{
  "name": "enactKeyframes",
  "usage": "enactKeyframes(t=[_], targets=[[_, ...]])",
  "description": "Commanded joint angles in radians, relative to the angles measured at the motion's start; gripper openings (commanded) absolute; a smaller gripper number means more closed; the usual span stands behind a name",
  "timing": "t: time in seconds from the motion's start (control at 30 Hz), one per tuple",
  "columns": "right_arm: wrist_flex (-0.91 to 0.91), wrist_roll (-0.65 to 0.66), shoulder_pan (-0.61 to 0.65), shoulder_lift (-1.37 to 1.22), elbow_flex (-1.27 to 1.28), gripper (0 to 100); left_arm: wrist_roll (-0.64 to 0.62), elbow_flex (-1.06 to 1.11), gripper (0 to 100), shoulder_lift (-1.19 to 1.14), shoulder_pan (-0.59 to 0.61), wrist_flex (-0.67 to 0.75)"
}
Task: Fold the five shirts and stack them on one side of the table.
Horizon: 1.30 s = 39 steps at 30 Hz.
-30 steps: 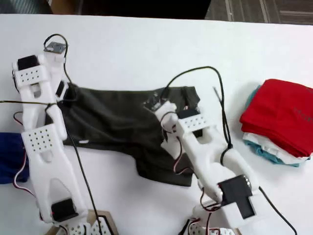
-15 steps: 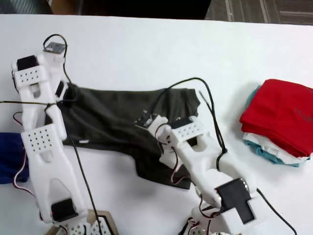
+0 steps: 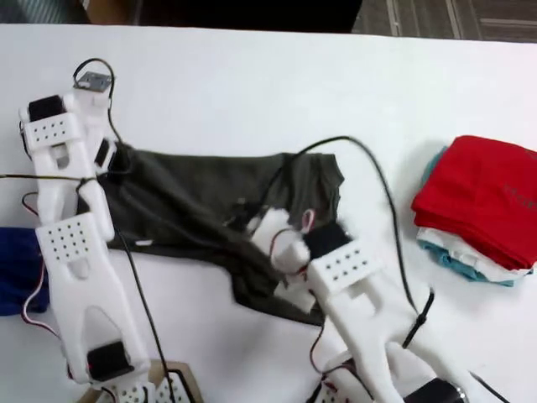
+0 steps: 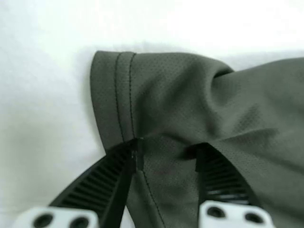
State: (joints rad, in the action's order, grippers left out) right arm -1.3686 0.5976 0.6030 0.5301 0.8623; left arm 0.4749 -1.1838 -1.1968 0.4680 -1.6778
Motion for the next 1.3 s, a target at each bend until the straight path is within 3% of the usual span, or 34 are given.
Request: enactKeyframes(t=[0.0,0.1,0.5,1.1,1.27], targets=[[-0.019,-0.002,0.122,0.012,-0.005,18.8,-0.008,-0.016,20,-0.014,0.025,0.009],[0.018,-0.003,0.186,-0.058,0.0,26.4,-0.008,-0.016,20,-0.015,0.025,0.006],[0.206,-0.002,0.196,-0.387,-0.005,26.4,-0.04,-0.016,20,-0.017,0.026,0.008],[0.22,-0.006,0.26,-0.475,-0.005,25.9,-0.041,-0.016,20,-0.017,0.026,0.009],[0.22,-0.006,0.254,-0.475,0.0,8.9,-0.041,-0.016,20,-0.017,0.026,0.009]])
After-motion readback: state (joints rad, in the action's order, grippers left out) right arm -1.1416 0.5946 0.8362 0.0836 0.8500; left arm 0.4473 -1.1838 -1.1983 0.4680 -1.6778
